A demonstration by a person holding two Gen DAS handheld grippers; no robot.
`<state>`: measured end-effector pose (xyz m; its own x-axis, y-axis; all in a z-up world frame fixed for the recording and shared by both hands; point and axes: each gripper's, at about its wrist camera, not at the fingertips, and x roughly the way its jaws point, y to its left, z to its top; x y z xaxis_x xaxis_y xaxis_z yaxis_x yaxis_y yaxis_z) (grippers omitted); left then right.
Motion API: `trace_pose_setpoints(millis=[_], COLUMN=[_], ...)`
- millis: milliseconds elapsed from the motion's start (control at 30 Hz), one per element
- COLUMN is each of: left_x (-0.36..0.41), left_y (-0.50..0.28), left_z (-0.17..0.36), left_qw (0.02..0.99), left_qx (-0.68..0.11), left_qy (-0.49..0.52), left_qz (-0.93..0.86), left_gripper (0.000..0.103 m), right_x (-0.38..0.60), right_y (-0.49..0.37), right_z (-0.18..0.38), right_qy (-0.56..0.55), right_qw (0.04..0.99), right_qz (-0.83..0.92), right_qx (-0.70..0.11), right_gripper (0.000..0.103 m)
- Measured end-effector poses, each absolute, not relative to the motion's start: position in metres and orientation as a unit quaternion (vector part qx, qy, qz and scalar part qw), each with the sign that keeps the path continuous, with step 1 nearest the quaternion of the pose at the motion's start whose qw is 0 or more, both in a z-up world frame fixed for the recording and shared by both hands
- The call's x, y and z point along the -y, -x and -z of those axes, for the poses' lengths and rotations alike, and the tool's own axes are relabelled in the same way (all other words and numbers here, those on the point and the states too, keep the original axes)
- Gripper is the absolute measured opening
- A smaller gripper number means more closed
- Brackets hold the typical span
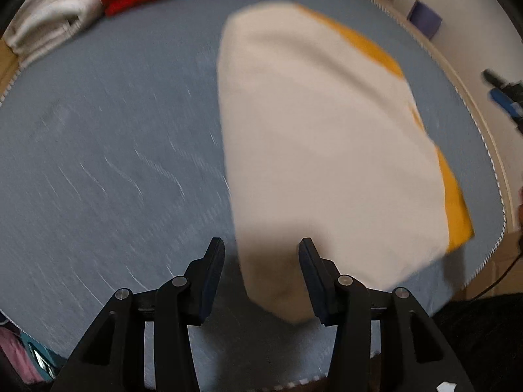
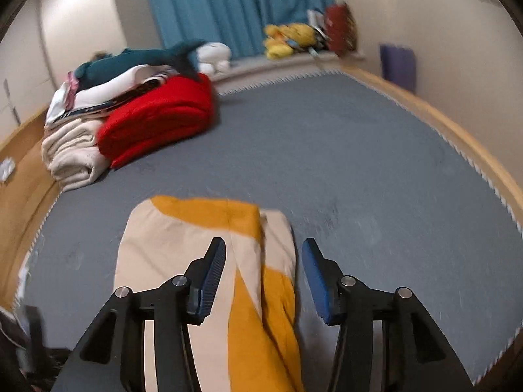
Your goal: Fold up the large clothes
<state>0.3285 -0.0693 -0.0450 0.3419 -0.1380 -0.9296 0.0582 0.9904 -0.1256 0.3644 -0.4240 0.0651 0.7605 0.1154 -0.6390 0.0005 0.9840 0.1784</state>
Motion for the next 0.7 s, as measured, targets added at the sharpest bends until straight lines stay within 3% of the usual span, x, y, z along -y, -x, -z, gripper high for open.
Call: trace_pose_setpoints(millis=[167, 500, 567, 600, 700], left_x=[0.063, 0.078, 0.074, 0.073, 0.072], left_y=[-0.336, -0.333, -0.335, -0.336, -0.337], left_z=[0.053, 0.07, 0.071, 0.071, 0.07], left_qw=[0.809, 0.8, 0.799, 0.799, 0.797], left_qx=[-0.58, -0.596, -0.597, -0.598, -0.599], left_qy=[0.074, 0.052, 0.052, 0.051, 0.058], left_qz=[0.056, 0.043, 0.044, 0.043, 0.049], left_gripper=[0.043, 0.043, 0.043, 0.043, 0.046], right_x=[0.408, 0.417, 0.419, 0.419, 0.414], right_y=[-0.416, -0.513, -0.524, -0.527, -0.53], right_z=[-0.021, 0.075, 0.082, 0.082, 0.069], right_qy=[-0.129, -0.252, -0.283, -0.293, -0.271], right_qw=[0.908, 0.828, 0.821, 0.819, 0.839], right_qz=[-0.04, -0.055, -0.074, -0.088, -0.1], right_qx=[-0.398, -0.497, -0.489, -0.484, -0.46], right_gripper=[0.05, 0.05, 0.031, 0.008, 0.003])
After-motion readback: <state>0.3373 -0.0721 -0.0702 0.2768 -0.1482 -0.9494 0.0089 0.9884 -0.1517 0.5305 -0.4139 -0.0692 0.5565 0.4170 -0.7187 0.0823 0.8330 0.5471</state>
